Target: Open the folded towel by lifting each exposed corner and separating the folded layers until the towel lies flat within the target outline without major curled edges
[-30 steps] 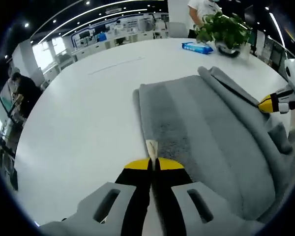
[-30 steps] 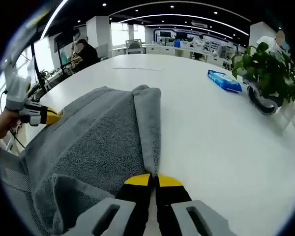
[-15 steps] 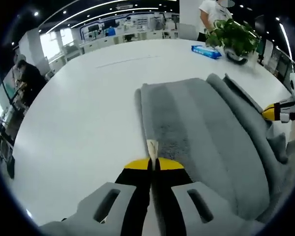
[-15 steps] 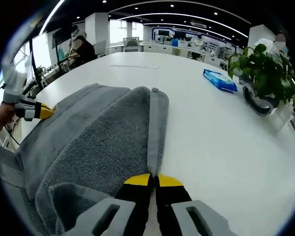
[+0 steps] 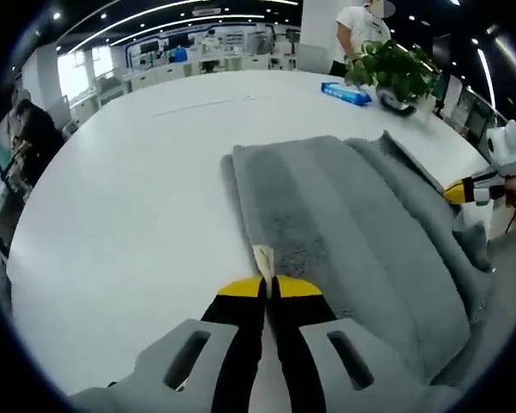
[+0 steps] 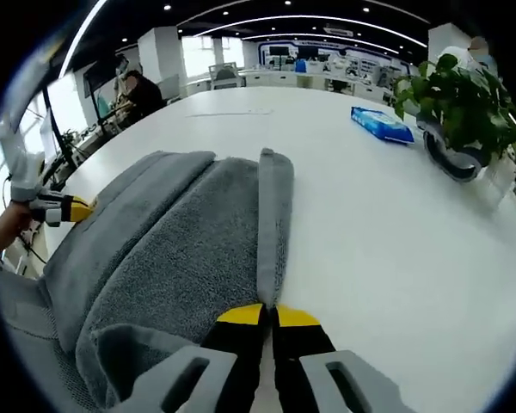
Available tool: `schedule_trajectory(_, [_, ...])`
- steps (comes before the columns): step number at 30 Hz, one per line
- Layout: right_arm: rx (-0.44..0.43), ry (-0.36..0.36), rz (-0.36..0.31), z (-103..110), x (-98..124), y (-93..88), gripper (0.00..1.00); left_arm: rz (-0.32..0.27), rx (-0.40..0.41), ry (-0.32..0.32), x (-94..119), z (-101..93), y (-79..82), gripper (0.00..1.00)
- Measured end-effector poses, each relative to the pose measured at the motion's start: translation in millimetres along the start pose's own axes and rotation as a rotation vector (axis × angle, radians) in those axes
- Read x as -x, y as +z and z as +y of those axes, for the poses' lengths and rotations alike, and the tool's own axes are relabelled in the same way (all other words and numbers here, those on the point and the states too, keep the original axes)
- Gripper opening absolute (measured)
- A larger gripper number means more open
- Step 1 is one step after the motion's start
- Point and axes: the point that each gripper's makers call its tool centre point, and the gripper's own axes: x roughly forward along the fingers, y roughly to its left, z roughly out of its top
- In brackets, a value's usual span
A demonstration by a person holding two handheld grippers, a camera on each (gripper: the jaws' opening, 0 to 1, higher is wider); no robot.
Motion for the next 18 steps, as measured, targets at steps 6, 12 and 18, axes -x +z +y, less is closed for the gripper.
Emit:
schedule_trajectory(6, [0.081, 0.016, 0.006, 0.7, 0.3, -0.6, 0.0, -0.017, -0.143, -0.062, -1.3, -1.2, 0.3, 0.03])
schedule_trajectory(12, [0.127, 0.012, 0.009, -4.3, 0.9, -1.2, 0.0, -0.02, -0.206, -0.05, 0.0, 4.6, -0.1, 0.03])
schedule_trajectory(18, [0.167, 0.054, 0.015, -2.8, 1.3, -1.5, 0.0, 0.02, -0.186, -0.091, -0.5, 7.1, -0.3, 0.03])
